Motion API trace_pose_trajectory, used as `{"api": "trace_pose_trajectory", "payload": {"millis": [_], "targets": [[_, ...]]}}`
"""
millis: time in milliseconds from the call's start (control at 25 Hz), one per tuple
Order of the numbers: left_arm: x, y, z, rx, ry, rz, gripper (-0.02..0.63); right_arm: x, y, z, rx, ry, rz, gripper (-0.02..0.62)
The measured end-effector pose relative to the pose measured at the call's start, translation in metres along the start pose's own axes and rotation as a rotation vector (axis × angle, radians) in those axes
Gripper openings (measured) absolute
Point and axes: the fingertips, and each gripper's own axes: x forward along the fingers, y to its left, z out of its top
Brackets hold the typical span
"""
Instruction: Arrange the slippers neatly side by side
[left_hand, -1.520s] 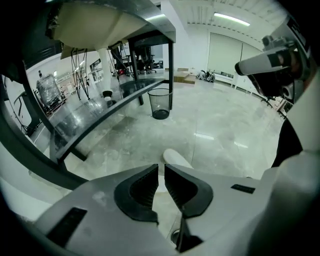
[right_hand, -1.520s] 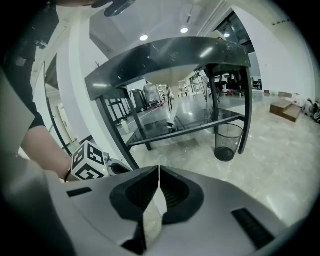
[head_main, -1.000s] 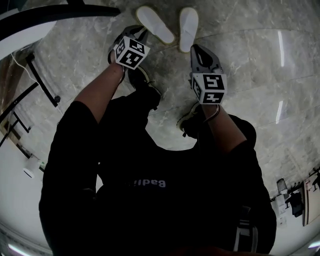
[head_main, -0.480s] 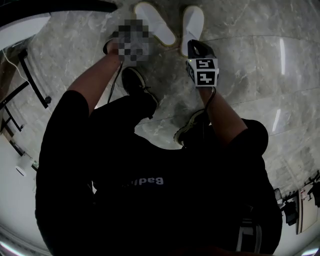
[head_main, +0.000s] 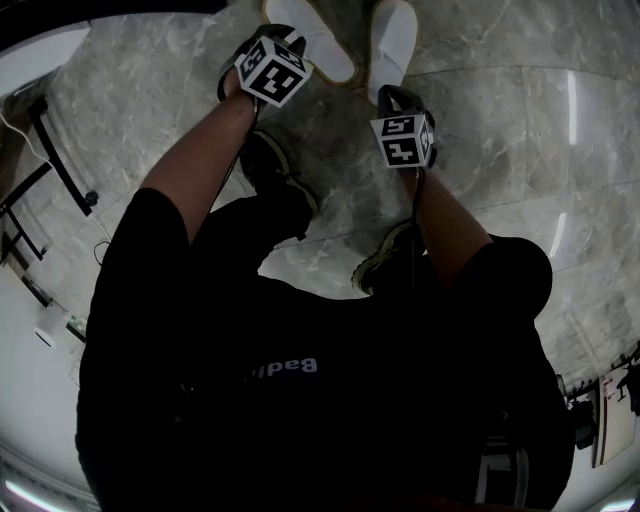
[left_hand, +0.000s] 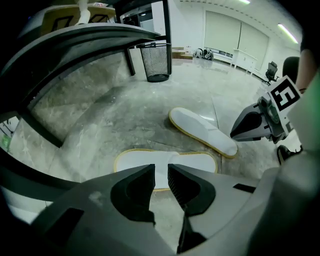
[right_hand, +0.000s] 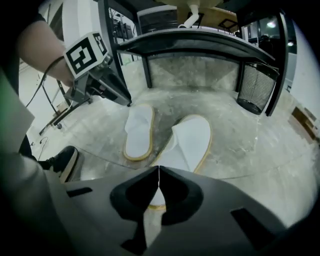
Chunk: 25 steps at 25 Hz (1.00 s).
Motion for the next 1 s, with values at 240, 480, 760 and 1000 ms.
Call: {"api": "trace_pose_trajectory", "payload": {"millis": [240, 480, 760, 1000], "targets": [[0.006, -0.003, -0.004, 0.097, 0.028, -0.003, 0.055, 0.017, 0.006, -0.016, -0.036, 0.022, 0.012, 0.0], [0.016, -0.01, -0.003, 0.238, 0.057, -0.014, 0.055, 0.025, 0.004, -0.038, -0.043, 0.076, 0.008, 0.0], [0.033, -0.007, -0.019, 0.334, 0.16, -0.009, 0.092, 0.028, 0.004, -0.035, -0.01, 0.087, 0.004, 0.0], [0.042, 0.007, -0.017, 0.471, 0.192, 0.101, 0.089, 0.028, 0.006, -0.034, -0.007, 0.097, -0.001, 0.0]]}}
